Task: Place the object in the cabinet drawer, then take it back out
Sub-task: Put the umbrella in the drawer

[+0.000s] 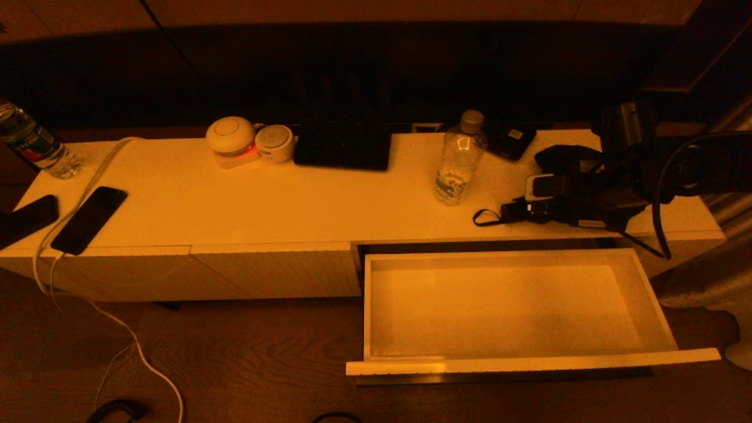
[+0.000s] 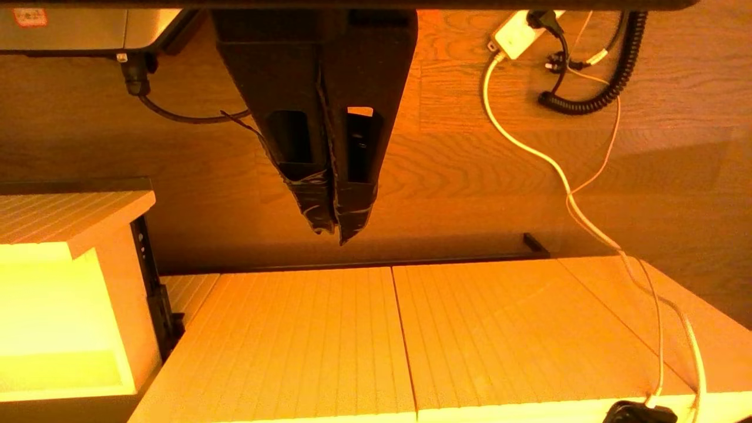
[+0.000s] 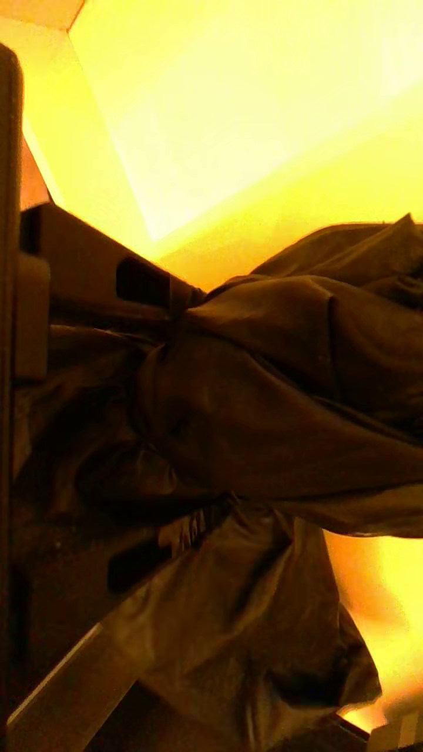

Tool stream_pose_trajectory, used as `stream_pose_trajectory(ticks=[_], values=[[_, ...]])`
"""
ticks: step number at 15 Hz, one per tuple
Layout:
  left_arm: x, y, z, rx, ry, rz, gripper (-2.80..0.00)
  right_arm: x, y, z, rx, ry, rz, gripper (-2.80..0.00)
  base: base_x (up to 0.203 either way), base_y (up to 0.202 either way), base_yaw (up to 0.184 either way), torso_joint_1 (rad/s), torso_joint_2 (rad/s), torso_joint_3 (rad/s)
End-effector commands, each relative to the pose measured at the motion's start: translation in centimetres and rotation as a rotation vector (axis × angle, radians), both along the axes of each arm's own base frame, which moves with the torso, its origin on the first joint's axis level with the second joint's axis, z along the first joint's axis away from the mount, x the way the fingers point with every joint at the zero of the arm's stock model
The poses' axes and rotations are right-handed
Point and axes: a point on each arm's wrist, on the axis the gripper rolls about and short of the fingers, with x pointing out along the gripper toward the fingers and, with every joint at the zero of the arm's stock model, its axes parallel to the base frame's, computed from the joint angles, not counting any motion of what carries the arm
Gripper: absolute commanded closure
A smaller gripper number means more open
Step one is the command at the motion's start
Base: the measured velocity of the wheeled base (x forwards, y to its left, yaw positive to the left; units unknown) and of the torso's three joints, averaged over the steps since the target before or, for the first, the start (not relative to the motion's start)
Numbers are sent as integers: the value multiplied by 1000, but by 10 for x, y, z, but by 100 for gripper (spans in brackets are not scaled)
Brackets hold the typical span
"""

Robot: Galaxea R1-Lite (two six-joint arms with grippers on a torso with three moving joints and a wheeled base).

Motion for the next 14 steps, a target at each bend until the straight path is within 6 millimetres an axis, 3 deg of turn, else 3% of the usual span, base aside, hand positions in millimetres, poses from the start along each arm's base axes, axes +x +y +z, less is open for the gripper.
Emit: stream_pose_trajectory(ticks=[1, 4, 7, 10, 14], values=[[0, 0, 0, 0, 0, 0, 0, -1, 0, -1, -8, 7, 3, 0, 0, 0, 0, 0, 0, 0], [0, 0, 0, 0, 0, 0, 0, -6, 0, 0, -9, 10, 2, 0, 0, 0, 0, 0, 0, 0], [0, 0, 0, 0, 0, 0, 0, -23, -2, 17, -14, -28, -12, 0, 0, 0, 0, 0, 0, 0], [0, 0, 0, 0, 0, 0, 0, -49, -4, 35, -7, -57, -11, 0, 0, 0, 0, 0, 0, 0], [0, 0, 0, 0, 0, 0, 0, -108, -4, 41, 60, 15, -28, 0, 0, 0, 0, 0, 0, 0]])
